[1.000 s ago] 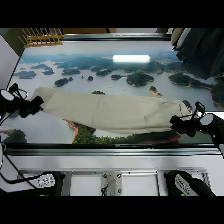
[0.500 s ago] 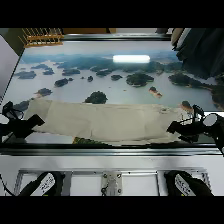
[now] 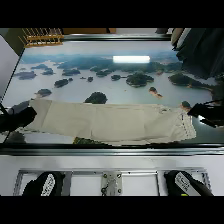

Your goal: Fold the clothes and pants, and hang the long-sleeved shirts on hangers.

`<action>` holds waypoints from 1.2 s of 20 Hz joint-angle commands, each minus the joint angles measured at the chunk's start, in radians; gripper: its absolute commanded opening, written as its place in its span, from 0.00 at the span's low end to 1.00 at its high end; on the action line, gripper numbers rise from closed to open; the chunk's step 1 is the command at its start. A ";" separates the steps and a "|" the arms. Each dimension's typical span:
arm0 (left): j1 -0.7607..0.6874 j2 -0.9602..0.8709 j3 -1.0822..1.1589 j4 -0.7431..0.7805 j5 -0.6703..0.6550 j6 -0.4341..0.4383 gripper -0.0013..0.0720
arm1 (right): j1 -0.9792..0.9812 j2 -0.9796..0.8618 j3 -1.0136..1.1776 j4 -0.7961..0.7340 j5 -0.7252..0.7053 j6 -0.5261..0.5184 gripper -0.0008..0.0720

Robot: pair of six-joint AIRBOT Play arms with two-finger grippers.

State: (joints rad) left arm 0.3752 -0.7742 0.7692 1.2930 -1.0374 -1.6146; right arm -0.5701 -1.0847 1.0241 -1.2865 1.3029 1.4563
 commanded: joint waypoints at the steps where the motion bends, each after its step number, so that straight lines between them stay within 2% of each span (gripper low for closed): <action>1: -0.206 0.019 0.004 -0.014 -0.002 -0.062 0.02 | -0.192 -0.152 0.066 0.061 0.014 -0.152 1.00; 6: -0.573 -0.119 0.031 -0.012 0.048 -0.201 0.02 | -0.341 -0.417 0.069 0.226 0.026 -0.372 1.00; 10: -0.748 -0.288 0.174 -0.011 0.034 -0.220 0.02 | -0.349 -0.557 0.107 0.256 0.039 -0.478 1.00; 16: -0.838 -0.452 0.348 -0.010 -0.059 -0.219 0.02 | -0.346 -0.688 0.190 0.354 0.156 -0.515 1.00; 24: -0.841 -0.464 0.350 -0.011 -0.056 -0.219 0.02 | -0.236 -0.724 0.189 0.375 0.218 -0.518 1.00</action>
State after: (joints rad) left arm -0.4625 -1.2331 1.1149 1.2819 -1.0897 -1.8332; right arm -0.8494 -1.7950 1.2121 -0.9150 1.4963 0.9424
